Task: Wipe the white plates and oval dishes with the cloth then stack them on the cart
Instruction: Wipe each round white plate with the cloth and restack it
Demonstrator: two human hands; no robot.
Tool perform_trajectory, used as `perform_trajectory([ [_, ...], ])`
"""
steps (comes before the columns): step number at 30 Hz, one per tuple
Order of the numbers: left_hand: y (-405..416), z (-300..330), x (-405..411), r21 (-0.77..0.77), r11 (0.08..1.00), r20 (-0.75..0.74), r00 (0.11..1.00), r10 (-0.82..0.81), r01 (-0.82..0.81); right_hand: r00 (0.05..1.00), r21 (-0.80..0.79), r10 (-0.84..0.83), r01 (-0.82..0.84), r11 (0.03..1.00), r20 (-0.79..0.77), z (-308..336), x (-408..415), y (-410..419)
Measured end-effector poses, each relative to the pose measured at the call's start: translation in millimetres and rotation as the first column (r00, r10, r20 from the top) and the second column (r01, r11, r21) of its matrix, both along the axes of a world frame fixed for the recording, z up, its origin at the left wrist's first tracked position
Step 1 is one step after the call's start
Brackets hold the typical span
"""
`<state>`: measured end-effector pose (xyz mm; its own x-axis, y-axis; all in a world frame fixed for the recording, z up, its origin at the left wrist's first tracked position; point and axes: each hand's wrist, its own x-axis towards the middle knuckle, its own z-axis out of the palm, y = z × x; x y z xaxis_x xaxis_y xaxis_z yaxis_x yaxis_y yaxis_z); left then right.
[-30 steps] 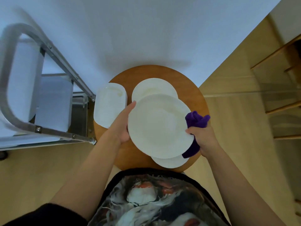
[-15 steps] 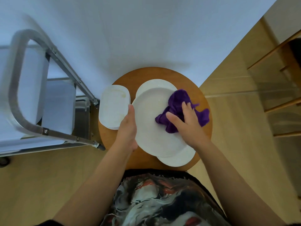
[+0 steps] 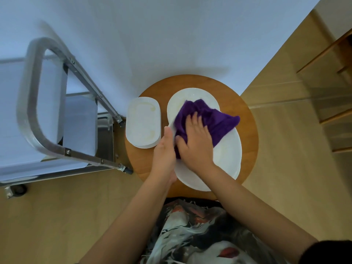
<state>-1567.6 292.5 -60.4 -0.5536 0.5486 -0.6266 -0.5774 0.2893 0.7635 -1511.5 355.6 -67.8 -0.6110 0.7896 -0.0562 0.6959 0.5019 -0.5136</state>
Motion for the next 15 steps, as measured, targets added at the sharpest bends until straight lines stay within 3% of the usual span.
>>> perform_trajectory([
  [3, -4, 3, -4, 0.006, 0.999, -0.013, 0.999, 0.034, -0.034, 0.976, -0.03, 0.203, -0.206, 0.978, -0.074, 5, 5, -20],
  [8, -5, 8, -3, -0.026, 0.99, 0.045, 0.989, 0.139, -0.138, 0.851, -0.162, 0.501, -0.523, 0.837, -0.156, 10, 47, -20],
  [12, 1, 12, 21, -0.002, 0.988, 0.079, 0.985, 0.156, -0.156, 0.777, -0.171, 0.622, -0.628, 0.759, -0.097, 11, 98, 6],
  [15, 7, 18, 36, 0.011, 0.986, 0.064, 0.984, 0.164, -0.165, 0.771, -0.144, 0.637, -0.633, 0.761, -0.025, 9, 136, 29],
])
